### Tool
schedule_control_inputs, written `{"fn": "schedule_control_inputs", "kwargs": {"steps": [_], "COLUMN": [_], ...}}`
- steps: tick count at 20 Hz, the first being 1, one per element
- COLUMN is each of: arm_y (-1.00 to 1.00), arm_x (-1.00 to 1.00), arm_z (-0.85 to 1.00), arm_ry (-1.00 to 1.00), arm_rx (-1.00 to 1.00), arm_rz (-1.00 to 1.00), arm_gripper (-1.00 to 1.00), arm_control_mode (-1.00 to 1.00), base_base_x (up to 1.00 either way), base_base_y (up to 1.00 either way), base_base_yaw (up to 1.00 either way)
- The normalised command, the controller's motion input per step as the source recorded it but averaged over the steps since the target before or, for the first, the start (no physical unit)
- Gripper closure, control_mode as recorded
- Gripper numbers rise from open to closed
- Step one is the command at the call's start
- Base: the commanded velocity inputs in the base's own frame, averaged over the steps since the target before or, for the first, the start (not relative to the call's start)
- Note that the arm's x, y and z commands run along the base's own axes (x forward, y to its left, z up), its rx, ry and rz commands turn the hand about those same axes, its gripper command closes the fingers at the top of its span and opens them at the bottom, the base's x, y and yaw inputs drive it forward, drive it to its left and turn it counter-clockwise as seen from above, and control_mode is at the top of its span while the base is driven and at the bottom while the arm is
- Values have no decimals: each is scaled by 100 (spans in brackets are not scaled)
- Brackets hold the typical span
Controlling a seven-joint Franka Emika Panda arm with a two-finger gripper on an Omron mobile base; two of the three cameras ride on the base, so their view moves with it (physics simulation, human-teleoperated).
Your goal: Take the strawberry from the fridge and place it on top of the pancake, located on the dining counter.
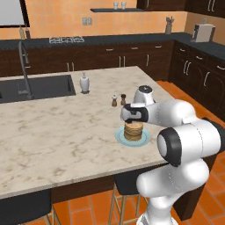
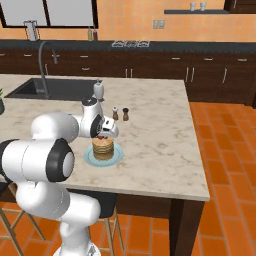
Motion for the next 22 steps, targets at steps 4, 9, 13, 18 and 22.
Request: {"fn": "schedule_control_inputs", "kwargs": {"steps": [4,9,13,18,22], "arm_y": [0,0,0,0,0], "arm_x": [0,0,0,0,0], "arm_z": [-16,-3,-1,-3,0], "arm_ry": [0,0,0,1,0], "arm_rx": [-3,0,0,0,0], "arm_rz": [0,0,0,0,0], "arm_gripper": [100,100,100,-100,-100], "arm_control_mode": [-100,-100,-100,-100,-100], "base_base_x": [0,0,0,0,0], "base_base_y": [0,0,0,0,0], "base_base_yaw": [0,0,0,0,0]}}
